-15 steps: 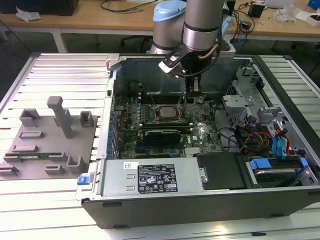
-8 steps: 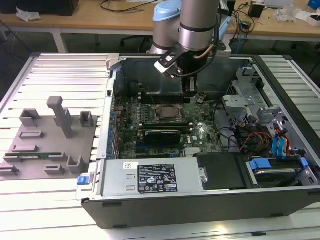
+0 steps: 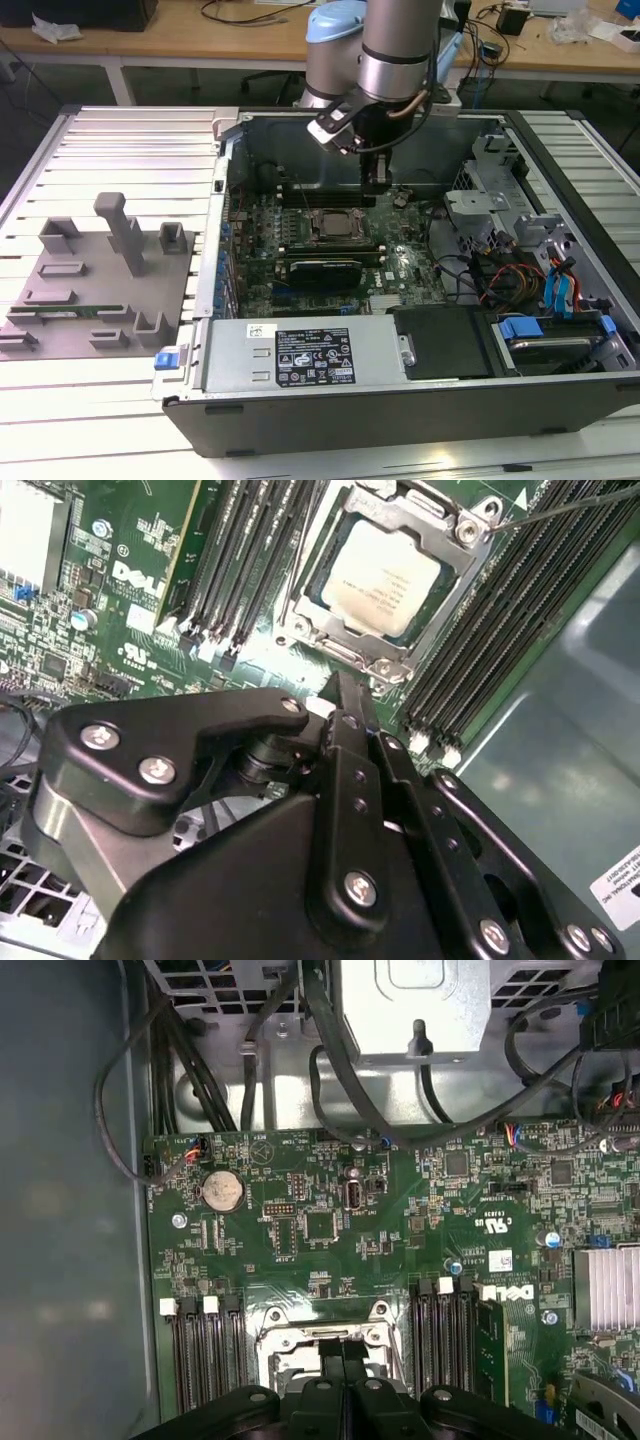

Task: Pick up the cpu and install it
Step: 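Close the cpu cover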

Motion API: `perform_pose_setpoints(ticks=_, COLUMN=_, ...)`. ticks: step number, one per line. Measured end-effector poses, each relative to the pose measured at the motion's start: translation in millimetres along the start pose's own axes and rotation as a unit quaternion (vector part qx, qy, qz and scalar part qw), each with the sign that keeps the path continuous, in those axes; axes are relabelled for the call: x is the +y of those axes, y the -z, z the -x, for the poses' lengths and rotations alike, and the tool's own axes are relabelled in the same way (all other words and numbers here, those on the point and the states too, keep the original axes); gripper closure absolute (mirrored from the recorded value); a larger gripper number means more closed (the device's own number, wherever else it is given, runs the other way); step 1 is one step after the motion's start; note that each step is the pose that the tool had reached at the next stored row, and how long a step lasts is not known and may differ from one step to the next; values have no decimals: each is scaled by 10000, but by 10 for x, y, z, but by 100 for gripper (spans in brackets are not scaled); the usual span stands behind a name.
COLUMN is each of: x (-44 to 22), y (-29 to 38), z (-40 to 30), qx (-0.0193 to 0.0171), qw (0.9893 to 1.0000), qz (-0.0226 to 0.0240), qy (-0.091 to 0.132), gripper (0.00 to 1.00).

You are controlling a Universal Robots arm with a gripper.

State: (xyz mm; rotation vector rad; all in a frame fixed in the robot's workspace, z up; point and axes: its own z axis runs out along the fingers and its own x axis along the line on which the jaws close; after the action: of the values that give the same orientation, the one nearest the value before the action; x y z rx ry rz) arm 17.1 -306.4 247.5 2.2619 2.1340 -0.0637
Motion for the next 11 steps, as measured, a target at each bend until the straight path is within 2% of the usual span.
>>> perform_pose_setpoints(ticks=5, x=-133, y=-24, z=20, qx=28, qw=10000, qz=4, qy=1, gripper=89)
perform_pose_setpoints(ticks=6, x=-178, y=-42, z=35, qx=31, qw=10000, qz=5, qy=0, gripper=89)
perform_pose_setpoints(ticks=11, x=-306, y=-104, z=79, qx=38, qw=10000, qz=9, qy=0, gripper=89)
